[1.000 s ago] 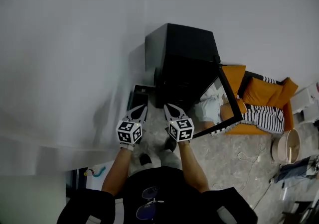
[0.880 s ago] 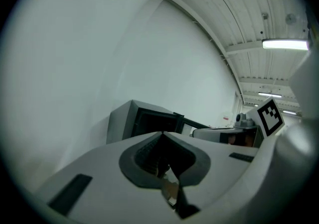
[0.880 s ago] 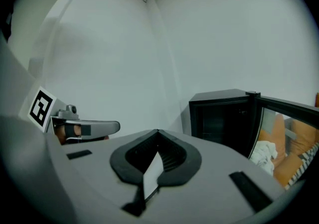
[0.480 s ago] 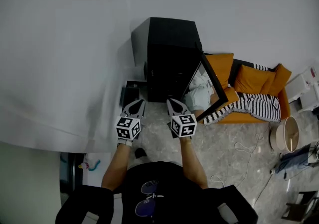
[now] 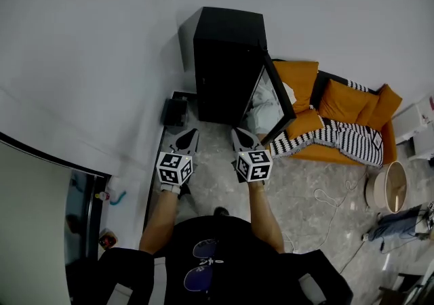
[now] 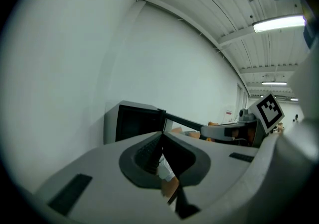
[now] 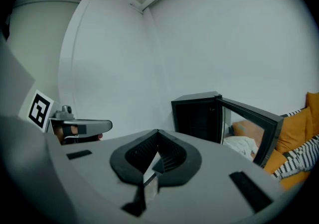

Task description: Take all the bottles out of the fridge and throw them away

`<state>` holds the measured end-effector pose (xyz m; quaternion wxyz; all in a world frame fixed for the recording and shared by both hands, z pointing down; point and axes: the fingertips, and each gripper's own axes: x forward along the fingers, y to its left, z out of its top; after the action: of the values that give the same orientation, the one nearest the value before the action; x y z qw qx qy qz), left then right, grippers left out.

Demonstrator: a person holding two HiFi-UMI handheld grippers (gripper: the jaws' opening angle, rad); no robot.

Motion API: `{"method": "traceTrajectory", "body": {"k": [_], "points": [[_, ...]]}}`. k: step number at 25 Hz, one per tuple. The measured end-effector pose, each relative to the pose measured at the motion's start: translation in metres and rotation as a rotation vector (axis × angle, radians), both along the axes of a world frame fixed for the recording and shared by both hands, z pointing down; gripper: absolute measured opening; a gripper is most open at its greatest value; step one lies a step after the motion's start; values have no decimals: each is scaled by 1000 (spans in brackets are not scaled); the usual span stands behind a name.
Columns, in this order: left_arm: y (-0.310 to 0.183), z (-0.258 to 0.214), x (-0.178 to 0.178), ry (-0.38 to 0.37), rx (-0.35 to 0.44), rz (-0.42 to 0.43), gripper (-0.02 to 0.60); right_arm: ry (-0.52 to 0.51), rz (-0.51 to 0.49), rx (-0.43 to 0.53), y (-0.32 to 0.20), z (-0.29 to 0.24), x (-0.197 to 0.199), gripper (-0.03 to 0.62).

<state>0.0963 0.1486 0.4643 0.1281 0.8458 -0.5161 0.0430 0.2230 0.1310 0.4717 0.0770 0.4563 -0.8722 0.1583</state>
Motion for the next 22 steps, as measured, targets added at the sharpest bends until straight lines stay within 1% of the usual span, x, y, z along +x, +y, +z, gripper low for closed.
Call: {"method": "traceTrajectory", "body": {"k": [4, 10, 16, 22], "points": [[20, 5, 14, 1, -3, -24, -2, 2, -16, 4, 18, 6, 18, 8], [50, 2, 34, -5, 16, -43, -2, 9, -32, 19, 47, 10, 38, 8], [69, 1, 54, -9, 18, -35, -2, 10, -44, 24, 68, 11, 58, 8], [78, -3, 68, -20, 26, -32, -2, 5, -47, 29, 78, 10, 71, 8]]}}
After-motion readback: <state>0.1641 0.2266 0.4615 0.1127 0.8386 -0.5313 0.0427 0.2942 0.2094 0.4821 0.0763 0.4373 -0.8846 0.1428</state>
